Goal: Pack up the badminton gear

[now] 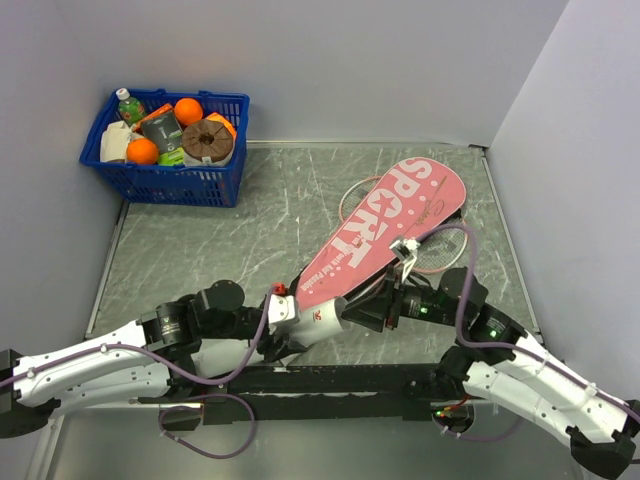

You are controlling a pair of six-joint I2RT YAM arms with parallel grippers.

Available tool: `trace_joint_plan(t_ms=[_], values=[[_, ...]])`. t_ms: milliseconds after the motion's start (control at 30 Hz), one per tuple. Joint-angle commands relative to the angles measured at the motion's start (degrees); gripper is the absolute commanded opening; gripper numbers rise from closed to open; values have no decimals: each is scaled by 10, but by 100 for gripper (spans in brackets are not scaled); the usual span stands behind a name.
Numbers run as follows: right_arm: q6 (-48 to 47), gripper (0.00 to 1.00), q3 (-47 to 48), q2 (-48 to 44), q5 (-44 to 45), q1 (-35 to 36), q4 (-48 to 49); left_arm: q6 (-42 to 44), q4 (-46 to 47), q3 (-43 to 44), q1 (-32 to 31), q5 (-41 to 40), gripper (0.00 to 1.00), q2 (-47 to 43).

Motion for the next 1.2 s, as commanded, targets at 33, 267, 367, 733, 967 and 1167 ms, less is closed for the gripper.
trace_joint_plan(t_ms=[33,267,367,733,967,1167], values=[[2,41,-5,45,-64,-1,15,-17,58,24,-3,-69,1,13],[-27,40,15,44,-63,2,-44,-35,43,37,-4,-124,1,46],[-44,42,33,22,-18,1,-92,-7,27,49,-4,-153,1,58],[-61,44,58,-66,160,0,-165,99,-59,213,44,-279,1,224],[-65,44,45,-98,179,0,-174,161,-56,284,211,-212,1,295],[-61,44,24,-115,178,0,-162,165,-53,315,336,-230,1,406]])
